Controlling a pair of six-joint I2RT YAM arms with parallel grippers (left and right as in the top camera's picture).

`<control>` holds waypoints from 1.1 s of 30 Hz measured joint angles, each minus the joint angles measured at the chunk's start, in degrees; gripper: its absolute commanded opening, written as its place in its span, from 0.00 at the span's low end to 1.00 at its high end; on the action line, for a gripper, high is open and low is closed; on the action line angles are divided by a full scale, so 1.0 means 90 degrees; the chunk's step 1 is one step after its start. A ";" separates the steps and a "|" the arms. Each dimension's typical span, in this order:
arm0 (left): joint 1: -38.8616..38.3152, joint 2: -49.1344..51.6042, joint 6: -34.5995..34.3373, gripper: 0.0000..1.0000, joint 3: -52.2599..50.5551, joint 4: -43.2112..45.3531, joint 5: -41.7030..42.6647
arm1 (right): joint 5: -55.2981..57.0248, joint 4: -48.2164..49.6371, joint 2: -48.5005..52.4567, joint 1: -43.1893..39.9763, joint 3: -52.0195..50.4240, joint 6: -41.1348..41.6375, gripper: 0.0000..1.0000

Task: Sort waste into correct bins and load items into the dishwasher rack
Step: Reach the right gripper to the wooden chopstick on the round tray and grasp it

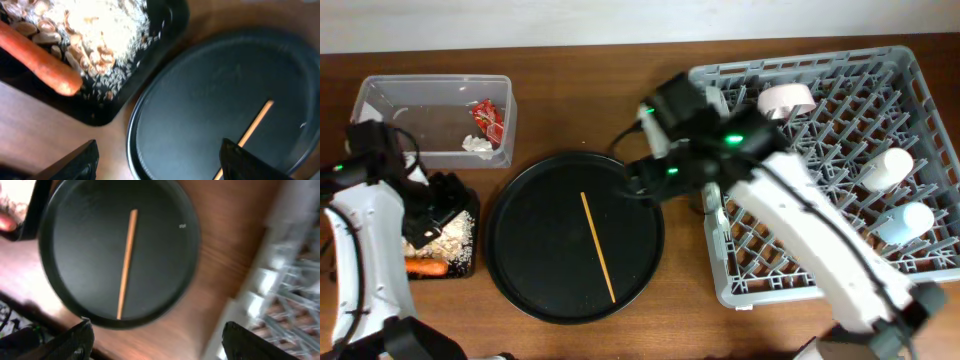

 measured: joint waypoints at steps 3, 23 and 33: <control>-0.0073 0.0000 0.0019 0.79 0.0000 -0.0070 -0.0204 | -0.0136 0.0432 0.0682 0.0379 0.0000 0.0131 0.83; -0.0070 0.0000 0.0017 0.85 0.0000 -0.0066 -0.0454 | -0.0219 0.1280 0.3604 0.1467 -0.0002 0.1732 0.56; -0.0070 0.0000 0.0022 0.86 0.0000 -0.0066 -0.0454 | 0.0073 0.1243 0.3818 0.1574 0.0002 0.2195 0.04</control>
